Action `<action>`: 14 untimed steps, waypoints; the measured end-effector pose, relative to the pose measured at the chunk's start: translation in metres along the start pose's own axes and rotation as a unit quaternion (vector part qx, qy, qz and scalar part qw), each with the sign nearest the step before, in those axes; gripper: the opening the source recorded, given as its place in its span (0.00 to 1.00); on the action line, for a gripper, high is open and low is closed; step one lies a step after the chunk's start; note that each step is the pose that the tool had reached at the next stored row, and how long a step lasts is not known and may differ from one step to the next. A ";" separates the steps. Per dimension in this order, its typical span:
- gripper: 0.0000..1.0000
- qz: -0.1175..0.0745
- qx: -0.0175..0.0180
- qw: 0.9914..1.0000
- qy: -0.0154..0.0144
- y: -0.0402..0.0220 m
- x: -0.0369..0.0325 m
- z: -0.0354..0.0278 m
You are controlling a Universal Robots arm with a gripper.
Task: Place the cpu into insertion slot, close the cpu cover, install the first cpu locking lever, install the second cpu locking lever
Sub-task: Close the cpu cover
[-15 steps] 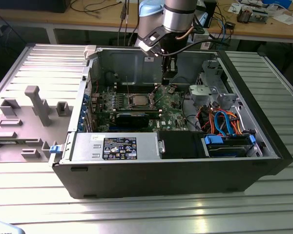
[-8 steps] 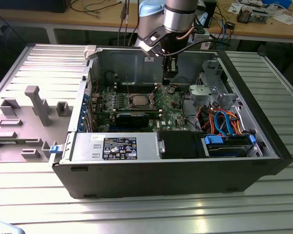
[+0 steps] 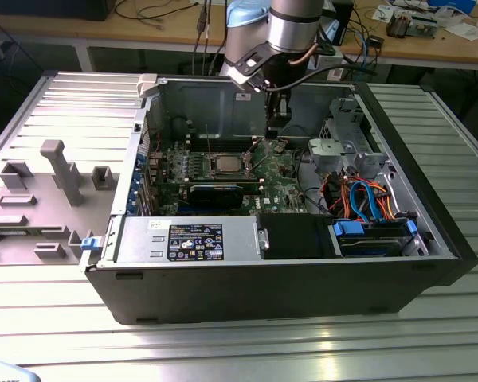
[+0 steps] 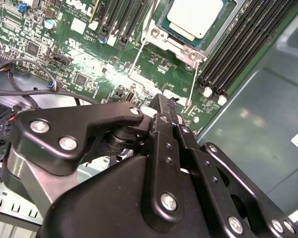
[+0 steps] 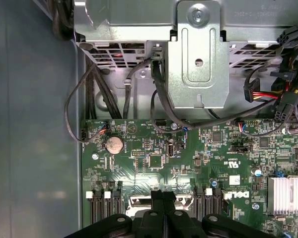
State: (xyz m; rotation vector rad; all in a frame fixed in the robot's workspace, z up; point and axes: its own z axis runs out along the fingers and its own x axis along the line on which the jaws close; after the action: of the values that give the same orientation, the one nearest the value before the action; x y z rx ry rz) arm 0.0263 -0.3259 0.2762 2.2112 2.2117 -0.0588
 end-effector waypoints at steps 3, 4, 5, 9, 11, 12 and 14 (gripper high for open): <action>0.11 0.000 0.000 1.000 0.000 0.0012 0.0000 0.0000; 0.11 0.000 0.000 1.000 0.000 0.0015 0.0000 0.0000; 0.11 0.000 0.000 1.000 0.000 0.0018 0.0000 0.0000; 0.11 0.000 0.000 1.000 0.000 0.0030 0.0000 0.0000; 0.11 0.000 0.000 1.000 0.000 0.0036 0.0000 0.0000; 0.11 0.000 0.000 1.000 0.000 0.0040 0.0000 0.0001; 0.11 0.000 0.000 1.000 0.000 0.0044 0.0000 0.0001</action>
State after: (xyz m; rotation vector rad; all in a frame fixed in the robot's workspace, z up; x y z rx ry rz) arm 0.0307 -0.3259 0.2760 2.2113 2.2116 -0.0588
